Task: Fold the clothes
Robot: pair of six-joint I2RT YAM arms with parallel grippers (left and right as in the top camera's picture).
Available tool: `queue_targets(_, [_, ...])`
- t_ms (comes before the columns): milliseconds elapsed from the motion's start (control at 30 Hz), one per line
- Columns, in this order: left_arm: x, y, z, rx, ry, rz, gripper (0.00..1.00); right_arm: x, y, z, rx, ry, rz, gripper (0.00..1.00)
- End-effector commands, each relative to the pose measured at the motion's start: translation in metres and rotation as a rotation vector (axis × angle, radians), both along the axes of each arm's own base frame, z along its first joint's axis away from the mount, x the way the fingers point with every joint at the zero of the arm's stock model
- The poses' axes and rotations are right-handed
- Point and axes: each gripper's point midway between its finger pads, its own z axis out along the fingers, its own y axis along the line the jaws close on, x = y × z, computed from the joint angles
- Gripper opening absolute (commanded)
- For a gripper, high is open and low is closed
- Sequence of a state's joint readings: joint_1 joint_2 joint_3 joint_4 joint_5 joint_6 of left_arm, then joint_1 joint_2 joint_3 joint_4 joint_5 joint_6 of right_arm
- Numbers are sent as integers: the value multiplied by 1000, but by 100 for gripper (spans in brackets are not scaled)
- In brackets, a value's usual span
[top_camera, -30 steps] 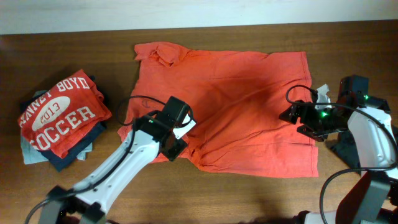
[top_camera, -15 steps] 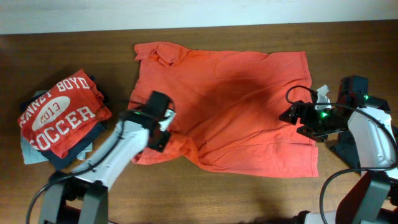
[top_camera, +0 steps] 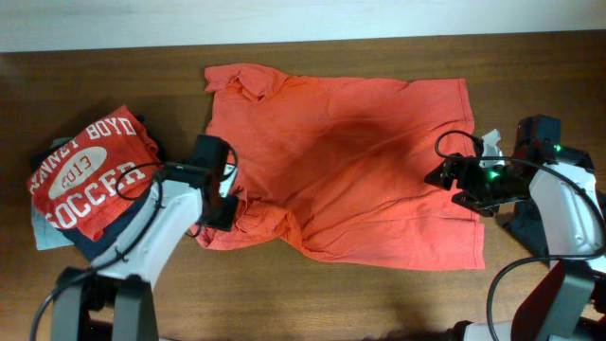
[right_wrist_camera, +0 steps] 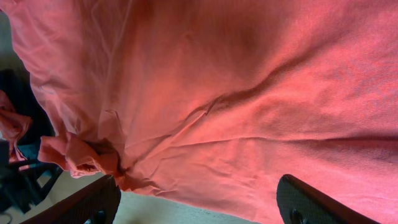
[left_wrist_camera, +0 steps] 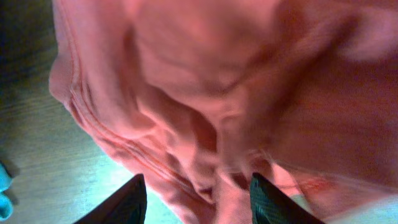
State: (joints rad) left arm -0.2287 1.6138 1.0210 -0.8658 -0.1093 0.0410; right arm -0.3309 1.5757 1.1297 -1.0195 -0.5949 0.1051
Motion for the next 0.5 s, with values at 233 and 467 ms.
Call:
queue_targets(233, [-8,-74,71,24,-258,-294,54,4,-1,5,-10,-17,2,86])
queue_targets(467, [-20,-95,39,109,-220,-404,54,4,-1,5,-10,-18,2,86])
